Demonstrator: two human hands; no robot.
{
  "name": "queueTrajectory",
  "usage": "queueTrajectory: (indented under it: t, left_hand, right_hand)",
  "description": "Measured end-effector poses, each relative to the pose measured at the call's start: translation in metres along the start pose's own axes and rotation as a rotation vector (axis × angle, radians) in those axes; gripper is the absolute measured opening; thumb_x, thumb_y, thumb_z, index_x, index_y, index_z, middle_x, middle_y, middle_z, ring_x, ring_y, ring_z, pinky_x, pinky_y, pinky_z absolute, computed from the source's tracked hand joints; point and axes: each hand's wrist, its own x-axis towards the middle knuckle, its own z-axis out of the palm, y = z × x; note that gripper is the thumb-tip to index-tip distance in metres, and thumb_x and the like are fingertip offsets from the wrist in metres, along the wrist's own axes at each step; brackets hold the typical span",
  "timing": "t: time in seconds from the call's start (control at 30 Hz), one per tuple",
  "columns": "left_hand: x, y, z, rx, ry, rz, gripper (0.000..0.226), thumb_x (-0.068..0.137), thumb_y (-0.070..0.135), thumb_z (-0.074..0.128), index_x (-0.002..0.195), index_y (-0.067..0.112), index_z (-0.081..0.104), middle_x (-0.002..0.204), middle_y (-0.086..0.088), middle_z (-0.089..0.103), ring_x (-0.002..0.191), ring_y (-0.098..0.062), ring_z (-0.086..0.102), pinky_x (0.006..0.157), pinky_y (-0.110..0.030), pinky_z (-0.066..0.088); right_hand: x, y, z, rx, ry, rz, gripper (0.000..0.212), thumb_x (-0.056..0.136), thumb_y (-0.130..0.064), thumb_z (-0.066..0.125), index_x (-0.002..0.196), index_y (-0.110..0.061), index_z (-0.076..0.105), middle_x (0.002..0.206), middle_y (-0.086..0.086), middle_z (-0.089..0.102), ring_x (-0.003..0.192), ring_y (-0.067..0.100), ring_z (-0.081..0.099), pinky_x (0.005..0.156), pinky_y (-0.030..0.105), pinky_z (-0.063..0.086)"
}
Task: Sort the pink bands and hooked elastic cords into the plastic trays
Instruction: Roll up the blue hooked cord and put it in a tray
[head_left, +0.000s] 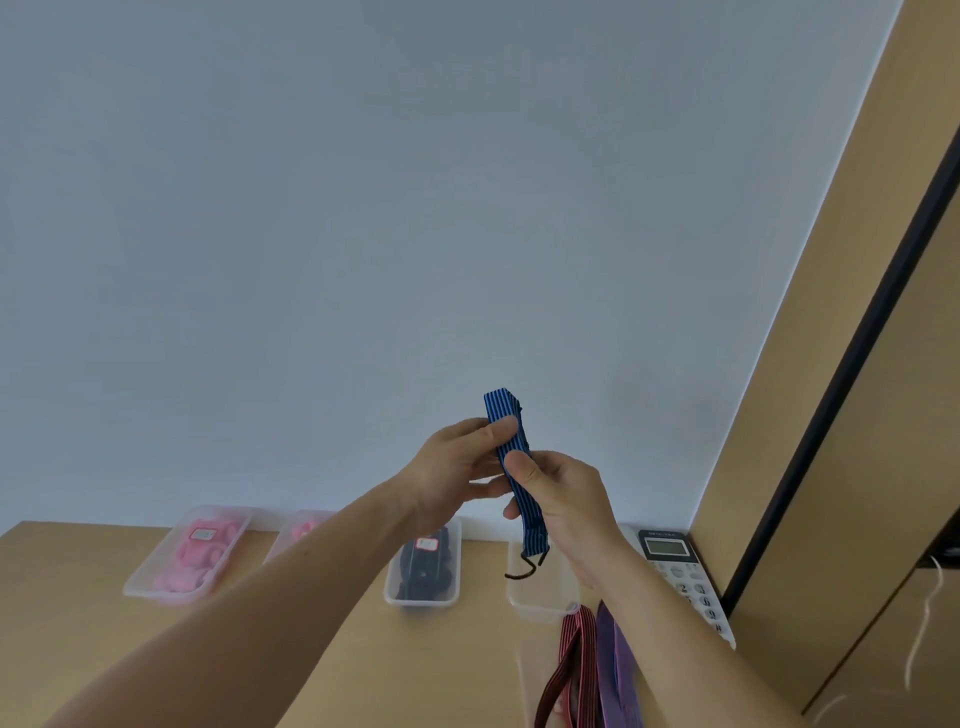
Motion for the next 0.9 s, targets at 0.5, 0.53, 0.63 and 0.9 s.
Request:
queueTrajectory:
  t: [0.5, 0.53, 0.63, 0.9]
  left_hand:
    - [-0.001, 0.005, -0.003, 0.074, 0.066, 0.177, 0.042, 0.085, 0.024, 0.07, 0.123, 0.02, 0.053, 0.102, -0.011, 0.074, 0.09, -0.034, 0.072, 0.078, -0.045, 0.06]
    - [-0.001, 0.005, -0.006, 0.116, 0.059, 0.185, 0.043, 0.084, 0.024, 0.07, 0.123, 0.022, 0.054, 0.103, -0.009, 0.074, 0.09, -0.032, 0.072, 0.079, -0.045, 0.06]
    - [0.0, -0.001, -0.01, 0.332, 0.088, 0.288, 0.044, 0.085, 0.02, 0.07, 0.125, 0.032, 0.055, 0.113, 0.001, 0.07, 0.095, -0.019, 0.071, 0.08, -0.035, 0.06]
    - [-0.001, -0.018, -0.025, 1.007, 0.07, 0.762, 0.047, 0.092, 0.005, 0.062, 0.137, 0.017, 0.053, 0.145, -0.001, 0.048, 0.128, -0.015, 0.052, 0.103, -0.025, 0.045]
  right_hand:
    - [-0.002, 0.006, 0.0, -0.049, 0.044, 0.078, 0.037, 0.097, -0.042, 0.056, 0.084, -0.011, 0.07, 0.068, 0.004, 0.071, 0.055, 0.013, 0.061, 0.054, 0.021, 0.048]
    - [-0.003, 0.007, -0.001, -0.035, 0.037, 0.104, 0.036, 0.096, -0.043, 0.057, 0.086, -0.012, 0.071, 0.069, 0.005, 0.073, 0.056, 0.013, 0.062, 0.054, 0.022, 0.049]
    - [-0.003, 0.007, -0.004, 0.082, -0.045, 0.235, 0.033, 0.095, -0.045, 0.059, 0.094, -0.015, 0.073, 0.079, 0.009, 0.075, 0.061, 0.016, 0.065, 0.055, 0.024, 0.051]
    - [0.007, 0.001, -0.004, 0.378, -0.122, 0.322, 0.04, 0.096, -0.026, 0.038, 0.094, -0.001, 0.07, 0.082, 0.021, 0.07, 0.057, 0.017, 0.056, 0.052, 0.027, 0.044]
